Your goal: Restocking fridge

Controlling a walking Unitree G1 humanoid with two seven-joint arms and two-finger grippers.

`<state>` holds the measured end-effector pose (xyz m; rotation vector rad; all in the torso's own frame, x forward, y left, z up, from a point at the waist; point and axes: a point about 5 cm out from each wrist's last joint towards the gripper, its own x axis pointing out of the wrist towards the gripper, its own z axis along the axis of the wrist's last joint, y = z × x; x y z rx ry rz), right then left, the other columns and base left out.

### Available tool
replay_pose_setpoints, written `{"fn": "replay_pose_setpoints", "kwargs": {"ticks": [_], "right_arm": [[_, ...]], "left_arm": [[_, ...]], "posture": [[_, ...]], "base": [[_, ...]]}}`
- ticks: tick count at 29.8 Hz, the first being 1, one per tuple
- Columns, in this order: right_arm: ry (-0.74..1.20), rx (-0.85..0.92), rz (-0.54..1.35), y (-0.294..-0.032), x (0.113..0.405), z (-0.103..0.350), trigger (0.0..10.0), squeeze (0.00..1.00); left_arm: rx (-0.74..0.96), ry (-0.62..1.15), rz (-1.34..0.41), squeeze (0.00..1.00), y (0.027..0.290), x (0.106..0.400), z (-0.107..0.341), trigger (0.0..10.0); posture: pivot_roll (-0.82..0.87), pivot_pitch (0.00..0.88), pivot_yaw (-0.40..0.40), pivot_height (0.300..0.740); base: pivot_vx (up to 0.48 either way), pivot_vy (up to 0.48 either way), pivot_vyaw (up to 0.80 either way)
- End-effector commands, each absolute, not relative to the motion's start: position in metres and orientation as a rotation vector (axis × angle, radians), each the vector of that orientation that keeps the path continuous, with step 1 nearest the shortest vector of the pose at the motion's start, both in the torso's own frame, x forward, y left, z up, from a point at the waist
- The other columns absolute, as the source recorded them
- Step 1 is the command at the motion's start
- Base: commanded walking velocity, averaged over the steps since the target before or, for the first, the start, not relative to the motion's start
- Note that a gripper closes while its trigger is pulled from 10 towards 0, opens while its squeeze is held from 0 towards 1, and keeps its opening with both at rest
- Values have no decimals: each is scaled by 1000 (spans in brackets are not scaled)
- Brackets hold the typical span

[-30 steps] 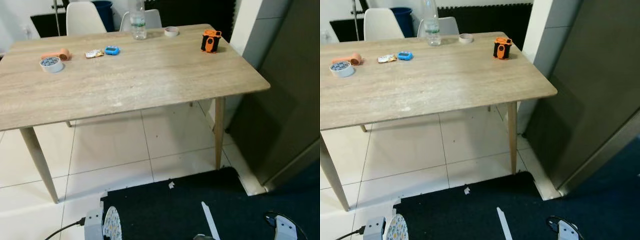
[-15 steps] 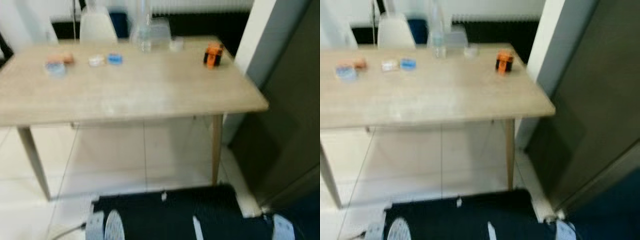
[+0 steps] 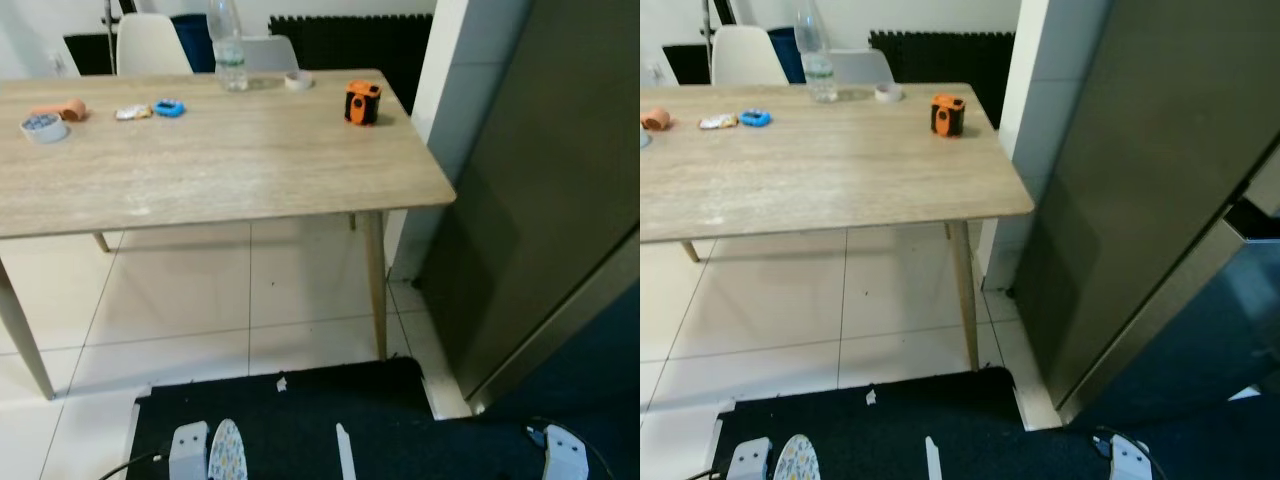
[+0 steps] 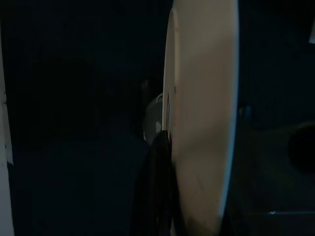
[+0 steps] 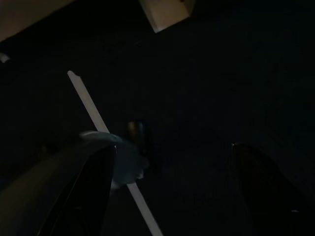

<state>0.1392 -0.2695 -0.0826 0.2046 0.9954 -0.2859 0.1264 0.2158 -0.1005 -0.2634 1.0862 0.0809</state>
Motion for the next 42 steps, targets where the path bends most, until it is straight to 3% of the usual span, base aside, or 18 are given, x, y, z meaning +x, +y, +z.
{"fn": "replay_pose_setpoints", "kwargs": {"ticks": [1, 24, 32, 40, 42], "right_arm": [[964, 226, -300, -273, 145, -79, 10000, 0], [827, 232, -178, -261, 187, -63, 10000, 0], [697, 210, 46, -248, 218, -43, 10000, 0], [314, 220, 445, -238, 277, 24, 10000, 0], [203, 233, 618, -235, 290, 52, 10000, 0]], "left_arm": [[-272, 1096, 64, 0, 211, 125, -102, 10000], [-279, 1098, 69, 0, 210, 125, -102, 10000], [-276, 1103, 77, 0, 211, 124, -102, 10000], [-285, 1101, 75, 0, 211, 124, -102, 10000], [-283, 1101, 74, 0, 212, 123, -102, 10000]], "posture": [[-32, 33, -1, 740], [-28, 36, 0, 740], [-28, 39, 3, 740], [-27, 43, 2, 740], [-27, 48, 5, 740]], "base": [[0, -465, 0], [0, -463, 0], [0, 0, 0], [0, 0, 0], [0, 0, 0]]}}
